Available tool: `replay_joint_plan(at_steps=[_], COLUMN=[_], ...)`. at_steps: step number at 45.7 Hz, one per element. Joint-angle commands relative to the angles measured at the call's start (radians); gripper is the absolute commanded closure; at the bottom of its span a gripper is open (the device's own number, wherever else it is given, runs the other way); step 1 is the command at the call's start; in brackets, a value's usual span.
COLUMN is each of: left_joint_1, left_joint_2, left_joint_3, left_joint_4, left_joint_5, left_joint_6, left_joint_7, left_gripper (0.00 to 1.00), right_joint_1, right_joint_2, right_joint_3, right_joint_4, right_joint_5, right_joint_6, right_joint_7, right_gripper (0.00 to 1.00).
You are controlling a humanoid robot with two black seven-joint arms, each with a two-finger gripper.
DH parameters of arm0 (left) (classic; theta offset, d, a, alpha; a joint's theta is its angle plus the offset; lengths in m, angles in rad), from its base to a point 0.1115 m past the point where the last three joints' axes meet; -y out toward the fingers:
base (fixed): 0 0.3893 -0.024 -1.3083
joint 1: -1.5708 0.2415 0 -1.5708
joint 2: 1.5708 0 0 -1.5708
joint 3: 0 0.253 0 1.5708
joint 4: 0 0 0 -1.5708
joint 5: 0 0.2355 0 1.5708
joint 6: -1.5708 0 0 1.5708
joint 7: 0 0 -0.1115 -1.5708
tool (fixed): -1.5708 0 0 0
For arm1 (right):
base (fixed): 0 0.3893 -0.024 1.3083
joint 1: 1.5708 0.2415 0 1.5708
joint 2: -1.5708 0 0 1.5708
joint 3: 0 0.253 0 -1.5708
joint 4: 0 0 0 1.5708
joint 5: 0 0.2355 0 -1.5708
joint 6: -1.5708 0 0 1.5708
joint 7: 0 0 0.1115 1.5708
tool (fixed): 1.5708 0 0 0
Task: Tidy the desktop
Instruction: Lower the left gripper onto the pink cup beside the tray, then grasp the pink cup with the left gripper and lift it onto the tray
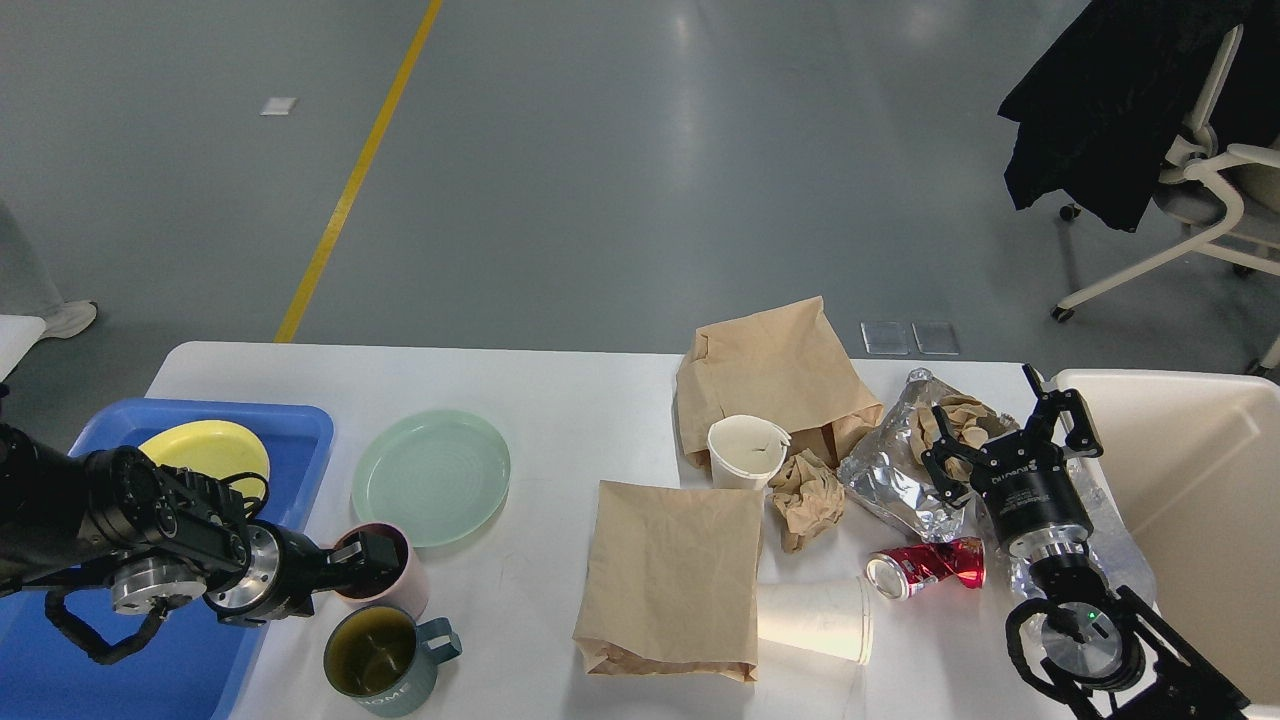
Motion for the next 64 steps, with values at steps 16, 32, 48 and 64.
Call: replay_joint_plan(at_steps=[16,32,48,64], left_joint_1=[0.006,0.035,0.024,-0.196], left_joint_2=[-0.001,-0.015,-0.013,0.037], left_joint_3=[-0.001,0.01,0.007,0.105], left_joint_4=[0.015,0.031,0.031,-0.051], left_joint_5=[0.001,0.001,0.001,0.012], left_joint_6=[-0.004,-0.007,-0.014,-0.214], left_joint_7=[0.002,0.002,0.058,0.078], left_gripper=[0.69,0.96,1.0,1.0], right_joint_1=[0.0,0.0,0.0,0.0], right_joint_2=[0.0,0.0,0.0,0.0], right_joint_3=[0.0,0.0,0.0,0.0], right_joint_4=[0.0,0.0,0.0,0.0], right_joint_5=[0.001,0.001,0.001,-0.002], right_joint_6=[0.0,-0.002,0.0,0.0], right_joint_7=[0.0,0.0,0.0,0.0], right_gripper=[0.0,0.0,0.0,0.0])
